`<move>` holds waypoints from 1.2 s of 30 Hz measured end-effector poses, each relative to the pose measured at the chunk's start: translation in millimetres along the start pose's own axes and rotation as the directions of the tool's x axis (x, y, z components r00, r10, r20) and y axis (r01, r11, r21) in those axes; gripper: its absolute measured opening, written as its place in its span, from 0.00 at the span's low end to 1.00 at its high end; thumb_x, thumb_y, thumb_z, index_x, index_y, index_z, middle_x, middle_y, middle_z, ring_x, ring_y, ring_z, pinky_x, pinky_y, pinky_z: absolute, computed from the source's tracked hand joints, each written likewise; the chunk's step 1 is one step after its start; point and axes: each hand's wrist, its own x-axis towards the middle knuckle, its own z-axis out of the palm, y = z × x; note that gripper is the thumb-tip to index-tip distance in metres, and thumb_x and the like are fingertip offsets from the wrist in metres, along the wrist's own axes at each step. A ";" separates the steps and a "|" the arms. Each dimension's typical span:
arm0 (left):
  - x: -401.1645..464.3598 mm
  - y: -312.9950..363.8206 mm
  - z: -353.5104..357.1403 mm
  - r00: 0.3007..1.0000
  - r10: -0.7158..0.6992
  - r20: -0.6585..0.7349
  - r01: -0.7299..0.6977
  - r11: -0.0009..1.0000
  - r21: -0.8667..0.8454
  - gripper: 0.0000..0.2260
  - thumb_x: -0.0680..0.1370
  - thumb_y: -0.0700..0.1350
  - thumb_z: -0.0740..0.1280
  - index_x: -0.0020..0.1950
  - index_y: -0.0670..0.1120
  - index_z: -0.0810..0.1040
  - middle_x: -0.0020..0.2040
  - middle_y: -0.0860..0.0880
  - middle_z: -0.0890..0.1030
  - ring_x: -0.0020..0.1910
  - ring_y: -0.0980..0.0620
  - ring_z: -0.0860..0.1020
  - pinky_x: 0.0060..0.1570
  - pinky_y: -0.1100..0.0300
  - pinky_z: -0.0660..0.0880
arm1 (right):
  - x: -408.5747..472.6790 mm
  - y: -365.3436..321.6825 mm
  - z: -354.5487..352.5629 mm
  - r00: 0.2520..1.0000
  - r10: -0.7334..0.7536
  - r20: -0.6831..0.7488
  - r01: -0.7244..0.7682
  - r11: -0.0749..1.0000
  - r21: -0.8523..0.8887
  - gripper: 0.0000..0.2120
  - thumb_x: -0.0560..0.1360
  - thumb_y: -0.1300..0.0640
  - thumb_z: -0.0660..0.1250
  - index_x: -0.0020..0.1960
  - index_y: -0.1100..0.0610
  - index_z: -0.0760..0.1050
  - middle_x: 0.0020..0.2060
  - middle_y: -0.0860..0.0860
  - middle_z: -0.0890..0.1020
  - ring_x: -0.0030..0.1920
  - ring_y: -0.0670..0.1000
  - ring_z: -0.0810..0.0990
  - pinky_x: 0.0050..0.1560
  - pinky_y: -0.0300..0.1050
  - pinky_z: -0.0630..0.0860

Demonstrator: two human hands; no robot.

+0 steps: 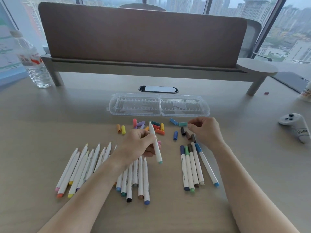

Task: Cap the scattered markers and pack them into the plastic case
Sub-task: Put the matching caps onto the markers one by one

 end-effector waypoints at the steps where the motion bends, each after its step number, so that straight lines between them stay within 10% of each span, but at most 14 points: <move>1: 0.8 -0.8 -0.5 1.000 -0.007 0.014 0.007 1.000 -0.019 0.08 0.82 0.40 0.64 0.53 0.37 0.80 0.43 0.44 0.87 0.49 0.49 0.86 0.46 0.56 0.83 | 7.4 -0.1 3.1 0.999 -0.033 0.011 0.034 0.997 -0.063 0.07 0.74 0.62 0.72 0.51 0.55 0.84 0.41 0.46 0.84 0.39 0.42 0.80 0.42 0.31 0.73; 9: 3.7 -2.3 -6.2 0.998 -0.051 0.041 0.057 0.985 -0.164 0.09 0.82 0.40 0.65 0.58 0.37 0.79 0.47 0.42 0.87 0.53 0.45 0.85 0.55 0.49 0.81 | 38.6 2.5 15.3 0.982 -0.036 0.187 0.095 0.945 -0.314 0.10 0.74 0.64 0.69 0.53 0.56 0.85 0.42 0.50 0.84 0.48 0.52 0.82 0.49 0.42 0.76; 20: 5.0 -6.5 -3.7 1.000 0.016 0.008 -0.015 0.994 -0.110 0.06 0.80 0.41 0.68 0.53 0.42 0.84 0.34 0.49 0.81 0.29 0.58 0.77 0.33 0.63 0.72 | -32.4 -9.3 -8.6 0.951 -0.207 0.228 0.115 0.926 0.360 0.13 0.73 0.69 0.73 0.46 0.51 0.83 0.40 0.56 0.85 0.38 0.49 0.81 0.45 0.49 0.79; 36: 8.4 -12.4 -1.3 0.997 0.060 0.052 -0.054 0.992 -0.117 0.07 0.79 0.40 0.68 0.47 0.44 0.87 0.33 0.48 0.77 0.28 0.55 0.65 0.30 0.63 0.61 | -34.0 -8.8 -11.6 0.954 -0.262 0.147 0.200 0.920 0.338 0.16 0.73 0.67 0.73 0.43 0.44 0.83 0.37 0.48 0.85 0.36 0.48 0.79 0.44 0.54 0.80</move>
